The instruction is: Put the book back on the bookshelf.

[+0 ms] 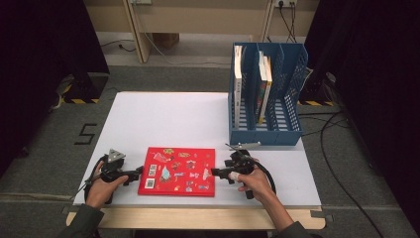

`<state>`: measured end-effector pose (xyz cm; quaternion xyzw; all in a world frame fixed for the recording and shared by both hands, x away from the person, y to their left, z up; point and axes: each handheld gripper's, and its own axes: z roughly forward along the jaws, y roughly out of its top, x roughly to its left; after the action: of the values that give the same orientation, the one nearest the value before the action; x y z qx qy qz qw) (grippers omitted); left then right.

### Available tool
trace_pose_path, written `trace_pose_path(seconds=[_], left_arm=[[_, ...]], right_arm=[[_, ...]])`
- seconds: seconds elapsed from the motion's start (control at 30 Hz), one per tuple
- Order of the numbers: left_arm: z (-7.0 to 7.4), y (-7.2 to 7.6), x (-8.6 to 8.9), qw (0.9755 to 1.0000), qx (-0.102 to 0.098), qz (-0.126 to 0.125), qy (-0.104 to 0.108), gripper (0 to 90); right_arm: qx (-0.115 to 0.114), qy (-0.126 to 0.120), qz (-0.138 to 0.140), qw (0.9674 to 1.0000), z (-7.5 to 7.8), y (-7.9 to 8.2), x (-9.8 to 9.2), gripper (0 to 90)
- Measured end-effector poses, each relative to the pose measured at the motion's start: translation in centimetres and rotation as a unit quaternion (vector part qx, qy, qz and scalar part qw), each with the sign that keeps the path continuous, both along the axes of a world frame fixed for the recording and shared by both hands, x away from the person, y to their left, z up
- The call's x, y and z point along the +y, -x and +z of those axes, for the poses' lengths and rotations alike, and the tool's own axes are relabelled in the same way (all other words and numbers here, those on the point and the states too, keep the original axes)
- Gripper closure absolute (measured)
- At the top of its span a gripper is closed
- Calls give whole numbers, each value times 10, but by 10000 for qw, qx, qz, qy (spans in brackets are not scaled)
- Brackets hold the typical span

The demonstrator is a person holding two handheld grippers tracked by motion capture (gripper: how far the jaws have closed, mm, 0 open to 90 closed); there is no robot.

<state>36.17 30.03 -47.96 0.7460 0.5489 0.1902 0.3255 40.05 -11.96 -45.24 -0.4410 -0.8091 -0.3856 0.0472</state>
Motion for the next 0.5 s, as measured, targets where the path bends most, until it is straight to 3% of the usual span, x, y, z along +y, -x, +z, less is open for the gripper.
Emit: trace_pose_path(seconds=[0.5], left_arm=[[1, 1, -1, 10000, 20, -59, 6, 194]], right_arm=[[44, 41, -46, 10000, -9, 3, 15, 250]])
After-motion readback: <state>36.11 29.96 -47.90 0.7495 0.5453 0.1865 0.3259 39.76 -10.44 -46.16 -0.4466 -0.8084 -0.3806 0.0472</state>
